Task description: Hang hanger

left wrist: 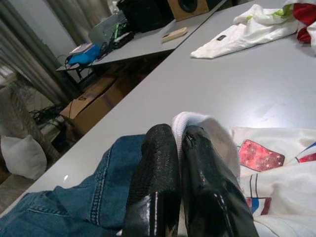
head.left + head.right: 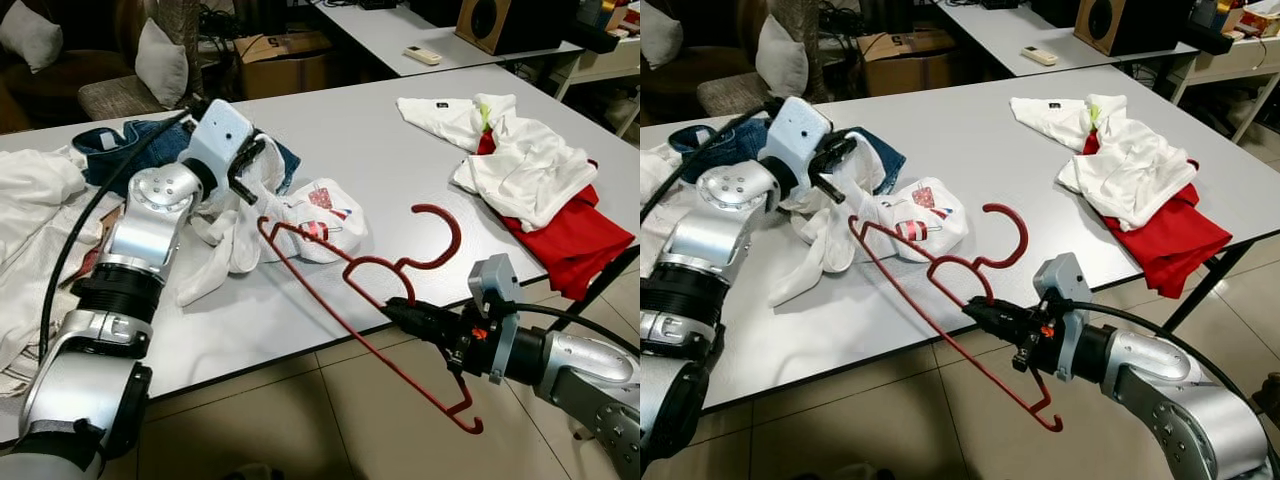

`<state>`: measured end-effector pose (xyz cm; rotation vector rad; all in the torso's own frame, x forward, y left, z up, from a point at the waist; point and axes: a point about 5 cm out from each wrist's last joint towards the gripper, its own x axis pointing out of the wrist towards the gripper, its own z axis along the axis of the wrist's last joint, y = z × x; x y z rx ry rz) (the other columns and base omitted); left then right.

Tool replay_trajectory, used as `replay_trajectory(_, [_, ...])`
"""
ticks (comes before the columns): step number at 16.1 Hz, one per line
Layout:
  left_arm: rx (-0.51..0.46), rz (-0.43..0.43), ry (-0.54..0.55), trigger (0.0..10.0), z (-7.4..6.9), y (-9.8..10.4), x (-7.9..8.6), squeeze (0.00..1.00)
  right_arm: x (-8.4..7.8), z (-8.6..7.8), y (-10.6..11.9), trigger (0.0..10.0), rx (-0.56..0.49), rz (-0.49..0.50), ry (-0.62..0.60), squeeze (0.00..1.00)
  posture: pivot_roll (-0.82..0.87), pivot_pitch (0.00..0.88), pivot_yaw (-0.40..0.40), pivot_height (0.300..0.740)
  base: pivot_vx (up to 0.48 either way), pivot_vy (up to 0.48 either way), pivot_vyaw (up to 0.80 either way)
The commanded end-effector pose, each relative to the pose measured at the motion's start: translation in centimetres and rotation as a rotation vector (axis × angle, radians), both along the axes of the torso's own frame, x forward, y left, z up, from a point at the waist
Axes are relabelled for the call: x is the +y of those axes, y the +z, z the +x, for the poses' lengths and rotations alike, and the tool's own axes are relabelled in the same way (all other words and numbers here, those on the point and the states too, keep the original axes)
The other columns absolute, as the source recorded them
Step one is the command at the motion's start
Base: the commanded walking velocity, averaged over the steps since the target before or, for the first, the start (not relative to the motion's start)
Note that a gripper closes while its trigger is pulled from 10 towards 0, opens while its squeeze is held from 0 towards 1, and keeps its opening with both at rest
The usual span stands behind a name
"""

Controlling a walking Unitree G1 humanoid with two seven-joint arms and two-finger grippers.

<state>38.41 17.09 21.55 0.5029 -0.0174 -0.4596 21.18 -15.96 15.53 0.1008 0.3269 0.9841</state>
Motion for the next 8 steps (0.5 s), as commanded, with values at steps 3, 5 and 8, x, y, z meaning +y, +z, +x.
replay_trajectory(3, [-0.021, -0.017, -0.016, 0.0, -0.1, 0.7, -0.5, 0.0, 0.1, 0.6, 0.1, 10.0, 0.0, -0.014, -0.014, 0.0, -0.14, 0.0, 0.02, 0.74, 0.0, 0.0, 0.0])
replay_trajectory(5, [-0.018, -0.032, -0.032, 0.0, -0.6, 0.9, -0.6, 0.0, 0.3, 1.7, -0.8, 10.0, 0.038, -0.024, -0.057, 0.0, -0.13, 0.0, 0.021, 0.74, 0.0, 0.0, 0.0])
replay_trajectory(8, [-0.016, -0.057, -0.066, 0.0, -1.6, 0.9, -1.6, 0.0, 0.7, 2.6, -1.3, 10.0, 0.058, -0.022, -0.068, 0.0, -0.12, 0.0, 0.008, 0.74, 0.0, 0.0, 0.0])
